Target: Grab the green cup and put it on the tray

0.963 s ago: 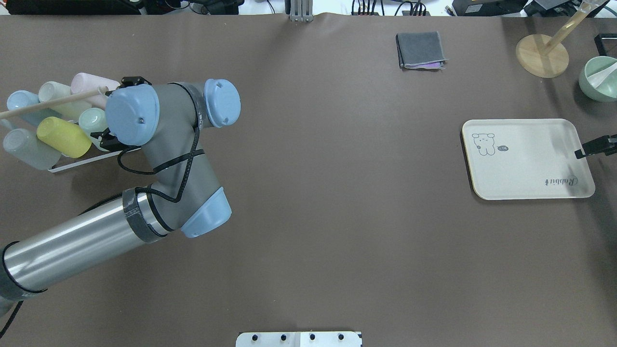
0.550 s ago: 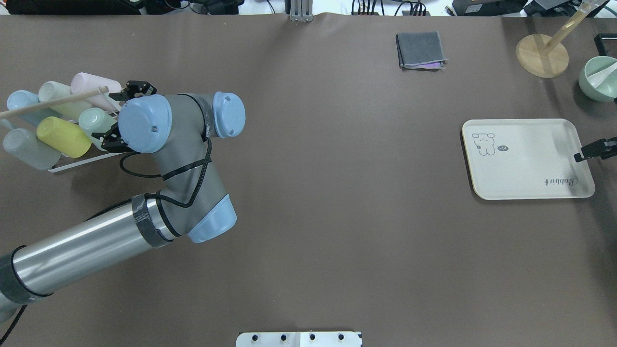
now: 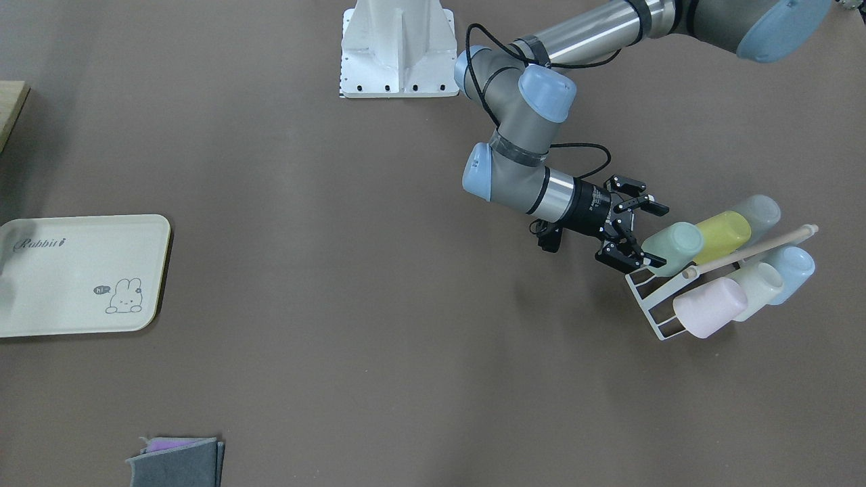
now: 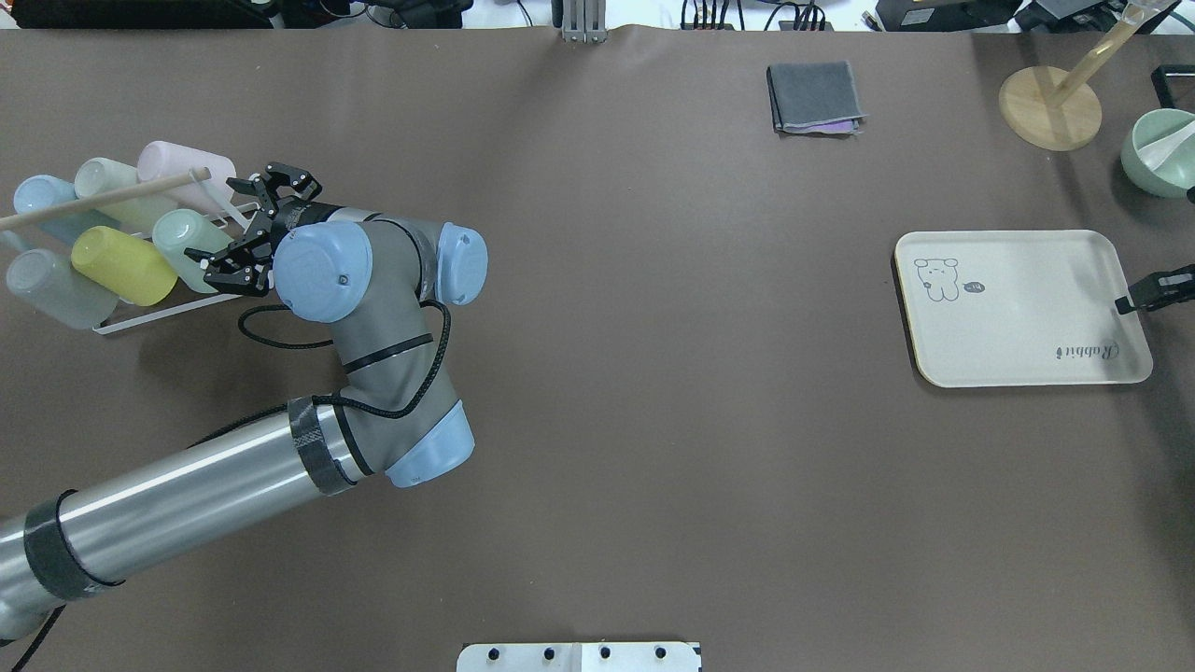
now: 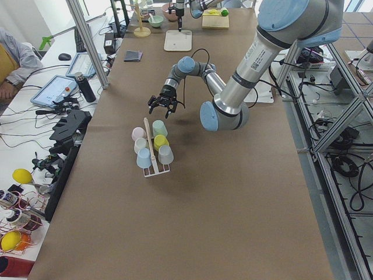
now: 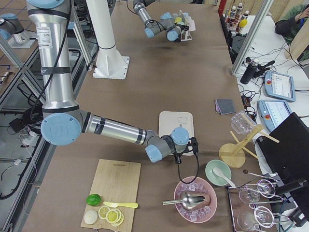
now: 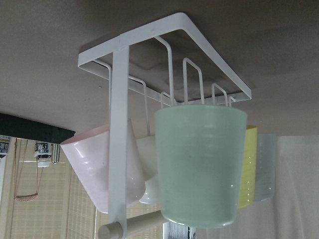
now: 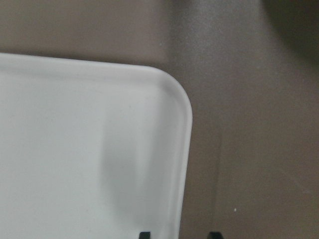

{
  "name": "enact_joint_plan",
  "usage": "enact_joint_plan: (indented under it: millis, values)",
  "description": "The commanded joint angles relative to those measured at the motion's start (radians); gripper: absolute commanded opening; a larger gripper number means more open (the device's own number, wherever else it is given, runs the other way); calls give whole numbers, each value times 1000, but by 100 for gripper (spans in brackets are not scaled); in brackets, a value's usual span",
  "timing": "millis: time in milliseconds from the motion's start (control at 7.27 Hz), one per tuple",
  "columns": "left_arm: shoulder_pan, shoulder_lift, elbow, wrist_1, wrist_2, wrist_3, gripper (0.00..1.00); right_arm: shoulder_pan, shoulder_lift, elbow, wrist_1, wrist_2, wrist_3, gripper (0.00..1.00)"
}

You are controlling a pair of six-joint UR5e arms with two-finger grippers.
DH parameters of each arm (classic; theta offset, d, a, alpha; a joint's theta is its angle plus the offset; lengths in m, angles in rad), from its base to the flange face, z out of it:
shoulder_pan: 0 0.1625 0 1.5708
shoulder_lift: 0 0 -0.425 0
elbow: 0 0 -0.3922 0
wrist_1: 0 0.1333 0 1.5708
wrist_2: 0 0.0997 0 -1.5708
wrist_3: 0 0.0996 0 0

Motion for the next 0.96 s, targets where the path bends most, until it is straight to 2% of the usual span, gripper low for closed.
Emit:
enact_joint_plan:
  millis: [0,138,413,688,825]
  values:
    - [11,11,16,-9,0,-3,98,-3,1,-1,0,0,-1,50]
    - [11,25,21,-8,0,-5,98,-4,1,-1,0,0,-1,50]
    - [9,33,24,-12,0,-12,98,-4,0,-3,0,0,-1,42]
    - [11,57,30,6,17,-255,98,-9,0,-4,0,-2,-1,42]
    - [27,60,30,34,46,-208,98,-9,0,-6,0,-2,-1,42]
